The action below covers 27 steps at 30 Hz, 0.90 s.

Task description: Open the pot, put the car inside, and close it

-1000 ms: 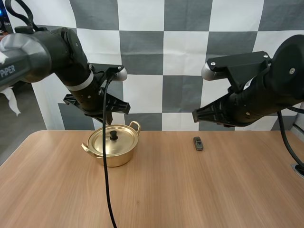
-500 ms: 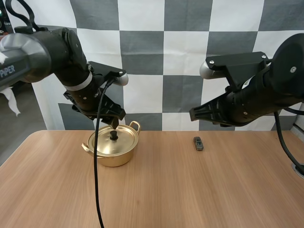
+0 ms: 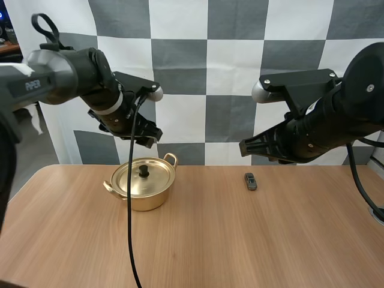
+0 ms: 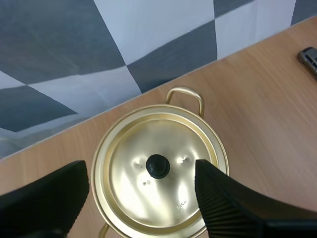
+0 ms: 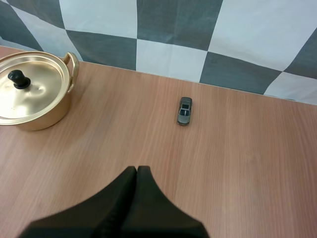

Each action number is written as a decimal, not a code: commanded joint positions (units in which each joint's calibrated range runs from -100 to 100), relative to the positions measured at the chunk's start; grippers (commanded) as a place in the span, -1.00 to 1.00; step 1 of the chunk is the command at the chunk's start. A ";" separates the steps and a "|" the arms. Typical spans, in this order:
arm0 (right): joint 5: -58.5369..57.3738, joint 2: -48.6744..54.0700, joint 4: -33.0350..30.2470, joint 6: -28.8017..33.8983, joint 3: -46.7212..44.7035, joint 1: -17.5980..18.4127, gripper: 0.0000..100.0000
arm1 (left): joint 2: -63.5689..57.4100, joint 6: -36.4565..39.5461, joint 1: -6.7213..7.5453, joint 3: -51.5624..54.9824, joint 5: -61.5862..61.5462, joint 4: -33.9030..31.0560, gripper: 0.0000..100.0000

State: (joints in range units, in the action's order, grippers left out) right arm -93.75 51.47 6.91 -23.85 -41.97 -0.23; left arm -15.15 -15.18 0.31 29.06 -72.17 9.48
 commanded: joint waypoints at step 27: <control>-1.97 0.02 0.04 0.00 -0.01 0.01 -1.00 | 16.64 0.09 0.04 -0.03 5.95 -0.36 1.00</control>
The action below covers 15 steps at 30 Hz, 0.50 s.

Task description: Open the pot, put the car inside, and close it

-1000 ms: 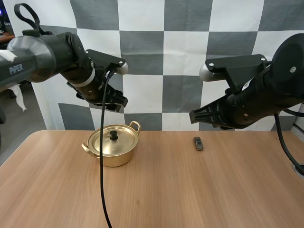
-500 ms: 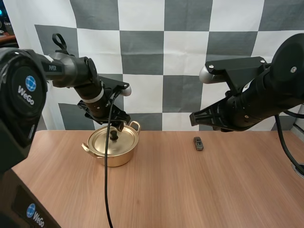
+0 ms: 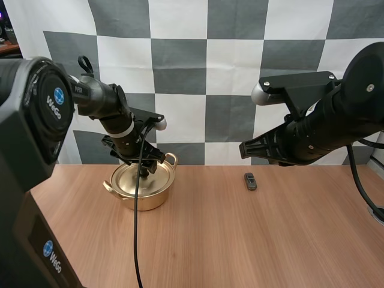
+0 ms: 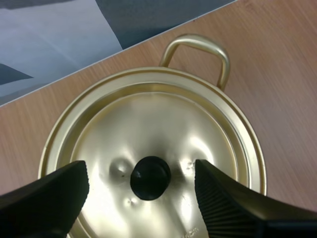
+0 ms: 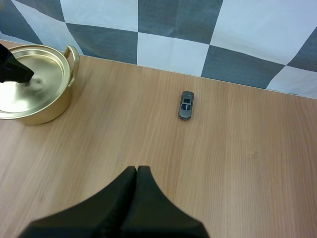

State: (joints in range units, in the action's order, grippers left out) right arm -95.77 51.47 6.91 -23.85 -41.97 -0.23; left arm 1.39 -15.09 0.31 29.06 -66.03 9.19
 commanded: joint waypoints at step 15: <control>0.05 0.02 0.18 0.00 -0.01 0.01 -1.00 | 0.35 -0.72 0.04 -0.03 3.21 0.06 1.00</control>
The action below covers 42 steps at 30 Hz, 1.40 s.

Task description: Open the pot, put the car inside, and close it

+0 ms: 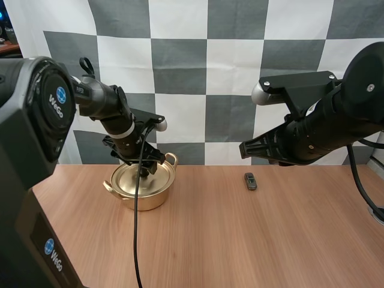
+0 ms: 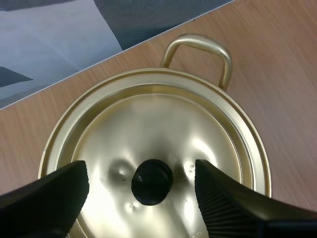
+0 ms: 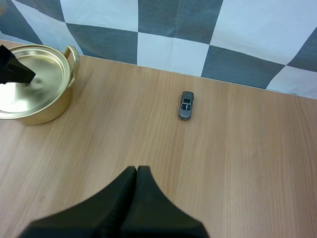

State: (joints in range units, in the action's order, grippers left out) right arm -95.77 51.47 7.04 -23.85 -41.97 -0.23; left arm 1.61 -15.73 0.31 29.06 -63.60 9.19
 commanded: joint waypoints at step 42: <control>-0.15 0.02 0.36 0.00 -0.01 0.01 -1.00 | 3.57 1.86 0.04 -0.03 0.28 4.73 -1.00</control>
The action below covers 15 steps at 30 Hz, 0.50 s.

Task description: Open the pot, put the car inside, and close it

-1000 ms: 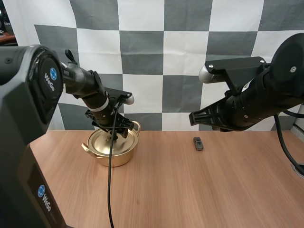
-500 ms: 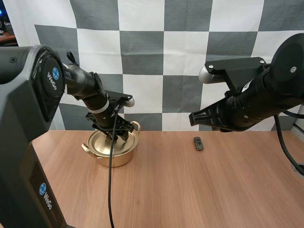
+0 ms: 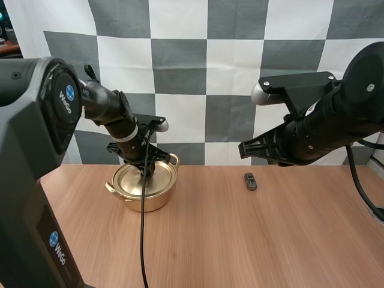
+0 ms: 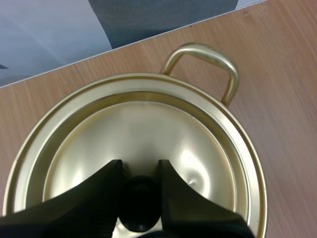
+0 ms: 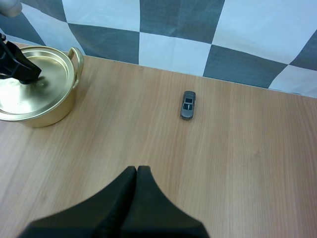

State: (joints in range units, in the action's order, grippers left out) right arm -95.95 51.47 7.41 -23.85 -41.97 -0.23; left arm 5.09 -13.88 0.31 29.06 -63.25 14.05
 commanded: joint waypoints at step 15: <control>0.03 0.02 0.00 0.00 -0.01 0.01 -1.00 | -3.37 0.66 0.04 -11.40 -12.86 -1.01 -1.00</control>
State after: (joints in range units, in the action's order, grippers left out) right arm -95.95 51.47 7.41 -23.85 -41.97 -0.23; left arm 1.90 -13.61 0.31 19.14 -74.66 13.06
